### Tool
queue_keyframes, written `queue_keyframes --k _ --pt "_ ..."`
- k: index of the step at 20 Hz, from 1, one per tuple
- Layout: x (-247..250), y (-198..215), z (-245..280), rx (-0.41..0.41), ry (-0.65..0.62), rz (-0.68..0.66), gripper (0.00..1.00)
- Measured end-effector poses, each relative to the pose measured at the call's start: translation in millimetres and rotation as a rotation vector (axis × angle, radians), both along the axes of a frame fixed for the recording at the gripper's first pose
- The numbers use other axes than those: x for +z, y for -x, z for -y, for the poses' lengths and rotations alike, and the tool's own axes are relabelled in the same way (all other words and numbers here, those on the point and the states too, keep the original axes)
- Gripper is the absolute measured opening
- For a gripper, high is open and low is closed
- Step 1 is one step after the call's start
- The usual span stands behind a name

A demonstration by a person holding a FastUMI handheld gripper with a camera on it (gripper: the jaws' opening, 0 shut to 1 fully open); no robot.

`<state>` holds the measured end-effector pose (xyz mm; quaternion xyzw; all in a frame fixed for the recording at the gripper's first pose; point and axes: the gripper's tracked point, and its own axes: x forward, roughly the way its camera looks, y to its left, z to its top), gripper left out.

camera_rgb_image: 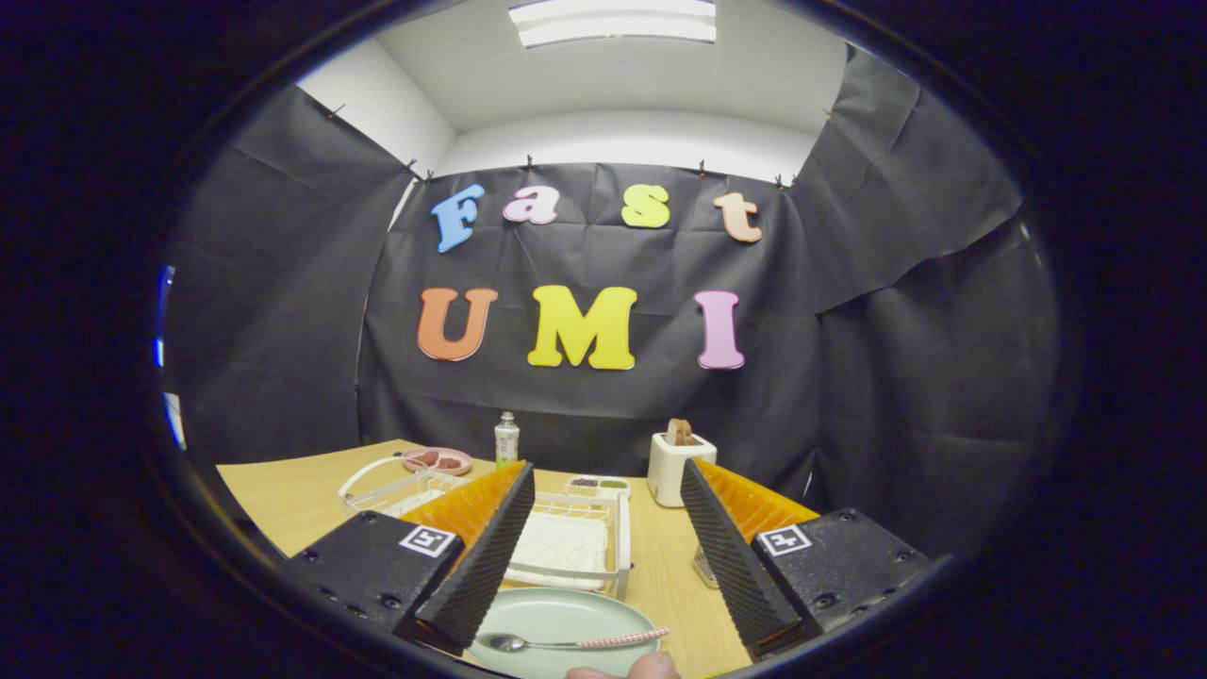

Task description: Take the plate from the dish rack, then take the spoon from the basket and place it into the plate.

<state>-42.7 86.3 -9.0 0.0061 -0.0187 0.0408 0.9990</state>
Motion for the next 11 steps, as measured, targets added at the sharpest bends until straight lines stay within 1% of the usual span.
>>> queue_keyframes --k 6,11 --pt "-7.5 -4.8 -3.0 0.003 -0.003 -0.026 1.0" --pt "-7.2 -3.9 -2.0 -0.003 -0.004 -0.022 1.0"
